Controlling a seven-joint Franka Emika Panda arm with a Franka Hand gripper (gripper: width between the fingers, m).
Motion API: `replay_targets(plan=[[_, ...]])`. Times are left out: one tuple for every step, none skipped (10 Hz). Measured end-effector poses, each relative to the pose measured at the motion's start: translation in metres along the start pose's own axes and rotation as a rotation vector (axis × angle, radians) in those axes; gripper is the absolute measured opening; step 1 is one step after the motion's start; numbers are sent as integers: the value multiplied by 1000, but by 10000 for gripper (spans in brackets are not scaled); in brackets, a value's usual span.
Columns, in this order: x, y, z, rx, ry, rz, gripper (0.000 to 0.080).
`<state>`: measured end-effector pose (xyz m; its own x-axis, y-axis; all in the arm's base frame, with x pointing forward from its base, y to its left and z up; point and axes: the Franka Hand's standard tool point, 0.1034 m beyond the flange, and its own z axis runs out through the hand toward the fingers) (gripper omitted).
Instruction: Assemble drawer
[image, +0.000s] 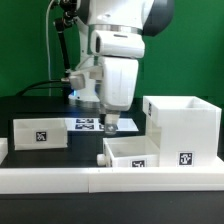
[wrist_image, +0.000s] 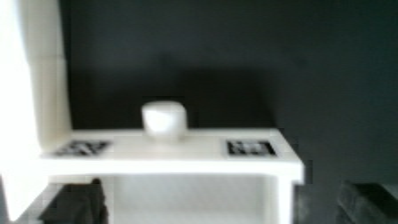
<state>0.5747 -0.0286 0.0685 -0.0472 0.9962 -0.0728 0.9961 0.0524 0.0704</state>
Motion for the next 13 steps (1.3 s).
replay_targets(plan=[[-12, 13, 2, 14, -6, -2, 649], [-18, 22, 4, 24, -12, 3, 649], [-19, 28, 5, 17, -14, 9, 649], [-23, 27, 5, 19, -11, 0, 649], [-25, 26, 6, 20, -9, -5, 649], [-33, 24, 7, 22, 10, -23, 649], [-43, 11, 16, 31, 47, -49, 649], [-48, 4, 23, 44, 87, -73, 649], [-48, 8, 25, 52, 123, -107, 649], [-47, 10, 28, 55, 151, -129, 649], [-46, 9, 31, 65, 181, -135, 649], [-42, 7, 36, 78, 230, -127, 649], [-39, 5, 39, 107, 277, -108, 649]])
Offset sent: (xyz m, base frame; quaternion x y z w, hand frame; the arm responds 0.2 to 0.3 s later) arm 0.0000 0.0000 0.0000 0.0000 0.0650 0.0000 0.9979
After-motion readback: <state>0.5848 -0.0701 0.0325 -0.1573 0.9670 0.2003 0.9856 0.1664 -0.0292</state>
